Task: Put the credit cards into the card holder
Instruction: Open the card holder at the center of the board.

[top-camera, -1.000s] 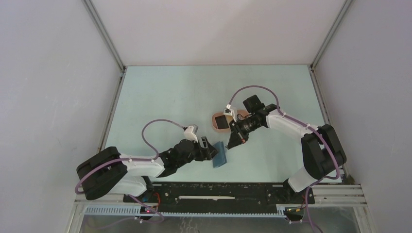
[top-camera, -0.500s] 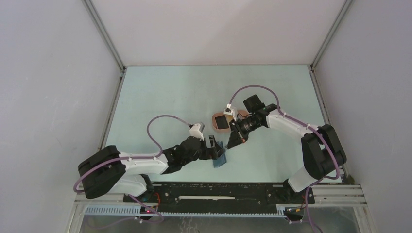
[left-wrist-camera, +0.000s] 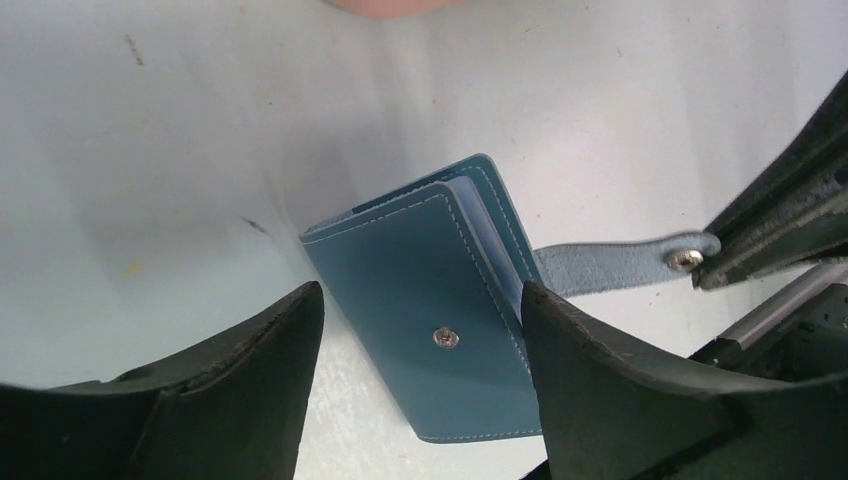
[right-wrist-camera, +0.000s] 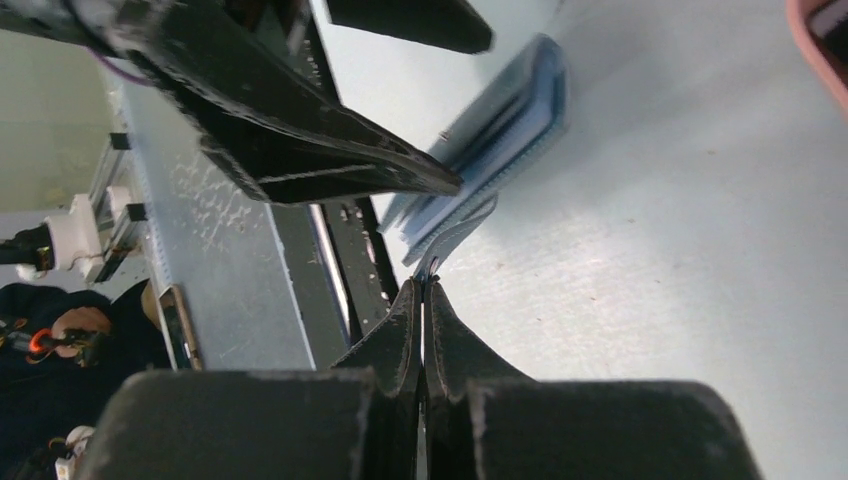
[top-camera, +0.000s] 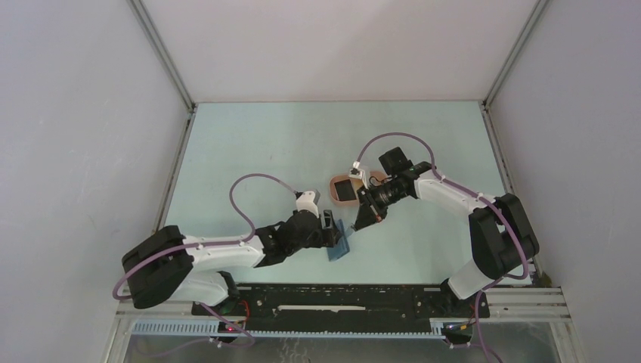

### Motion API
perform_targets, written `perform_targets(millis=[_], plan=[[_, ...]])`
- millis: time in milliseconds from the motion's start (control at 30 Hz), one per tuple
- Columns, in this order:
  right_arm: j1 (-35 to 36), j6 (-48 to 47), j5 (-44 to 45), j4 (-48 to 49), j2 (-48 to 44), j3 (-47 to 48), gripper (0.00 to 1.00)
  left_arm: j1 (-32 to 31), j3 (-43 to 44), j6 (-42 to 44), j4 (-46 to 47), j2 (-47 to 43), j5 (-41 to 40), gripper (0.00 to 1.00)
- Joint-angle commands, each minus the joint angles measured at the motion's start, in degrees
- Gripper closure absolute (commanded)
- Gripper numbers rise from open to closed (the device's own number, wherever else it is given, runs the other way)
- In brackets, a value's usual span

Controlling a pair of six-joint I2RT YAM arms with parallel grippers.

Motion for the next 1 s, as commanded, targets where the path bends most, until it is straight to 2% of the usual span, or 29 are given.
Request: perform_targets(millis=[0,233,333,500,767,900,967], plan=[[-0.8,1.9,5.1,1.5,-1.5,1.8,1.0,-0.2,1.6,2.7,-5.7,-3.7,-5.0,0.24],[-2.3,3.8,16.1,3.4,-0.2,0.9,1.0,0.3,-0.8,2.8,-9.1,-7.6,-7.0,0.25],[-2.4,4.0,18.2,3.5,0.4,0.8,1.0,1.0,-1.9,2.7,-9.6,-7.9,-6.7,0.25],[-2.6,3.8,20.7,2.9,1.6,0.8,1.0,2.7,-3.5,1.6,-10.2,-7.0,-5.9,0.28],[-2.5,2.3,23.5,1.4,3.2,0.8,1.0,4.2,-5.4,-1.4,-13.5,-7.1,-2.8,0.41],[-2.3,1.9,24.5,0.5,4.1,0.8,1.0,4.4,-6.0,-1.9,-15.0,-8.5,-2.9,0.42],[-2.3,1.6,24.4,0.2,4.0,0.7,0.94,5.0,-5.9,-1.6,-15.7,-8.6,-2.9,0.42]])
